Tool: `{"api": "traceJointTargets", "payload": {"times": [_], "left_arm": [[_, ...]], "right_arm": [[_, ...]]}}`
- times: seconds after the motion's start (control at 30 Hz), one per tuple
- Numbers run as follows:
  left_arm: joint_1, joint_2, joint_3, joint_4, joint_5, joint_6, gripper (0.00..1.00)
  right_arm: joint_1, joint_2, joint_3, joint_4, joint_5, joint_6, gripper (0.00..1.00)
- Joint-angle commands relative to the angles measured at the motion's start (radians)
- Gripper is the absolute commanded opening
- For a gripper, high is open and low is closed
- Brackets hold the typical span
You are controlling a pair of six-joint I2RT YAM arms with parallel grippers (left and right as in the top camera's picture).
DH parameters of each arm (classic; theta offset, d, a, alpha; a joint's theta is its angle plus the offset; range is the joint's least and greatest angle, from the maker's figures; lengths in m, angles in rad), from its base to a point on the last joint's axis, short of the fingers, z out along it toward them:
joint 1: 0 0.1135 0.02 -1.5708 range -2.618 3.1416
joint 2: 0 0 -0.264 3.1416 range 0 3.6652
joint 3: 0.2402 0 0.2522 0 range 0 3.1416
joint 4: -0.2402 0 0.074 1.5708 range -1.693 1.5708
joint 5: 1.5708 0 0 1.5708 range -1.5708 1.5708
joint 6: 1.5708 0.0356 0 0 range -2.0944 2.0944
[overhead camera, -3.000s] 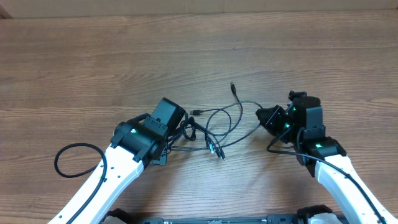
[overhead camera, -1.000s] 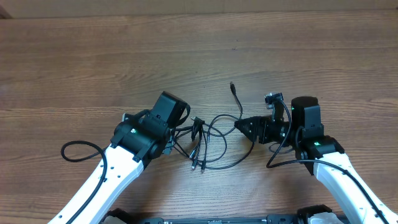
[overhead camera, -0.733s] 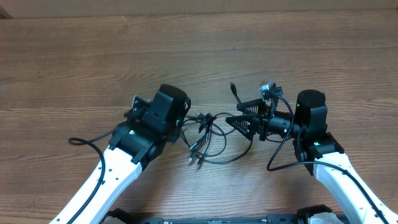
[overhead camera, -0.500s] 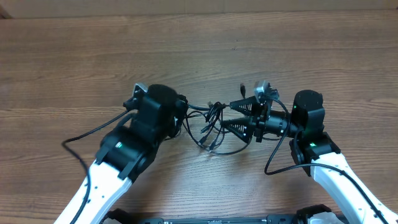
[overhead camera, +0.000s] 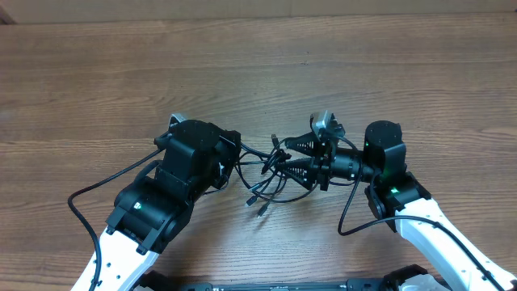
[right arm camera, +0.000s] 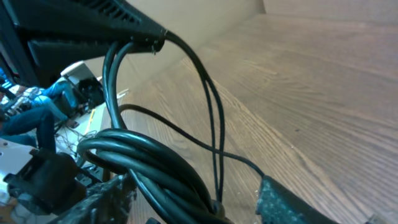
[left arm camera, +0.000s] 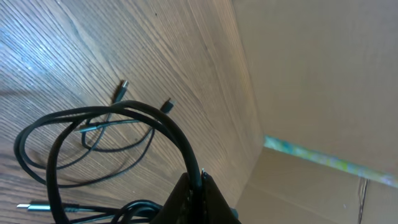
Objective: Untangle cables
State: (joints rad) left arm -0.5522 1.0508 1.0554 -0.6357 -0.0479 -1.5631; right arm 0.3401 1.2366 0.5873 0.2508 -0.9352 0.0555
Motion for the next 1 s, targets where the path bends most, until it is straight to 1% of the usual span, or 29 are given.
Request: {"api": "traceJointTargets", "payload": {"times": [0.0, 0.07, 0.13, 0.23, 0.3, 0.5, 0.67, 0.8, 0.9, 0.97], "left_arm": [[0.004, -0.015, 0.009, 0.009, 0.023, 0.022, 0.04], [0.004, -0.015, 0.009, 0.007, 0.022, 0.022, 0.04], [0.004, -0.015, 0.009, 0.007, 0.021, 0.022, 0.04], [0.004, -0.015, 0.009, 0.008, -0.006, 0.022, 0.04], [0.004, -0.015, 0.009, 0.004, -0.031, 0.022, 0.04], [0.004, -0.014, 0.009, -0.050, -0.120, 0.023, 0.04], [0.004, -0.011, 0.009, -0.110, -0.190, 0.023, 0.04], [0.004, -0.011, 0.009, -0.112, -0.192, 0.023, 0.14], [0.004, -0.011, 0.009, -0.126, -0.196, 0.023, 0.17], [0.004, -0.010, 0.009, -0.144, -0.196, 0.023, 0.21]], "right_arm": [[0.019, 0.008, 0.010, 0.005, 0.007, -0.056, 0.56], [0.020, 0.010, 0.010, 0.006, 0.007, -0.065, 0.46], [0.020, 0.011, 0.010, 0.006, 0.007, -0.065, 0.33], [0.020, 0.011, 0.010, 0.007, 0.007, -0.065, 0.17], [0.020, 0.011, 0.010, 0.010, 0.007, -0.065, 0.12], [0.020, 0.011, 0.010, 0.043, 0.007, -0.064, 0.06], [0.020, 0.011, 0.010, 0.066, 0.007, -0.064, 0.04], [0.020, 0.011, 0.010, 0.067, 0.007, -0.064, 0.04], [0.020, 0.011, 0.010, 0.067, 0.007, -0.064, 0.04], [0.020, 0.011, 0.010, 0.070, 0.006, -0.063, 0.04]]}}
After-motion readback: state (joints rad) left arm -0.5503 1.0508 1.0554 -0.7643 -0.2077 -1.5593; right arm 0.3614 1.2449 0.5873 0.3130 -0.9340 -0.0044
